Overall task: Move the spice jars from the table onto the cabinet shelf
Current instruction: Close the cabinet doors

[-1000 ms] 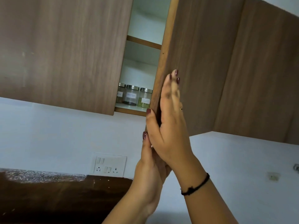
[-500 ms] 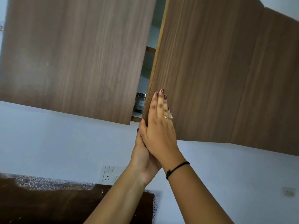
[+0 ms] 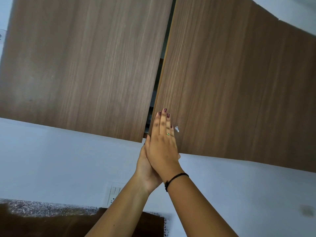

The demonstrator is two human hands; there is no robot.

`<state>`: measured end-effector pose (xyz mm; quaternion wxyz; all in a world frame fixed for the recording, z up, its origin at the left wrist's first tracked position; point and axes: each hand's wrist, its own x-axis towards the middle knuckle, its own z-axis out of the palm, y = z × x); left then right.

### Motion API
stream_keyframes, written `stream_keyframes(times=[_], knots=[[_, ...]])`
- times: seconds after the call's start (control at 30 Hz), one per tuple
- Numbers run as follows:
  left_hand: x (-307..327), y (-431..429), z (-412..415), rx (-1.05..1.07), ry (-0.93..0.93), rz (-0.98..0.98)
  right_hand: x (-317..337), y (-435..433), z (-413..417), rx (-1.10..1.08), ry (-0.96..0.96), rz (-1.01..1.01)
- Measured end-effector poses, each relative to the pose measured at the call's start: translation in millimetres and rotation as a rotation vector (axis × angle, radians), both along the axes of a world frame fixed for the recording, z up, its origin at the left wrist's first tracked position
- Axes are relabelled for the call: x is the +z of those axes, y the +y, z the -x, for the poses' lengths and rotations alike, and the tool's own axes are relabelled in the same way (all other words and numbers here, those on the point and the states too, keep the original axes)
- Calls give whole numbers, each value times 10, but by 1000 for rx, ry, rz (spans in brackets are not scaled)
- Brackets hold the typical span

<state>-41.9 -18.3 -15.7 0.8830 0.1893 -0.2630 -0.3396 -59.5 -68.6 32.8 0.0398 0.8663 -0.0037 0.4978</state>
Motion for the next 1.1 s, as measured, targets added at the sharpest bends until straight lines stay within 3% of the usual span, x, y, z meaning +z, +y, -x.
stream_keyframes(times=[0.13, 0.23, 0.9, 1.1], knots=[[-32, -7, -156, -17, -22, -9, -74, -50, -118, 93, 160, -191], [-48, -40, -219, -11, -47, 6, -107, -131, -251, 30, 29, -18], [-134, -80, -524, 88, -105, -40, -360, -330, -755, -36, -9, 25], [-161, -37, -570, 182, -122, -137, -387, -339, -793, -68, -33, 49]])
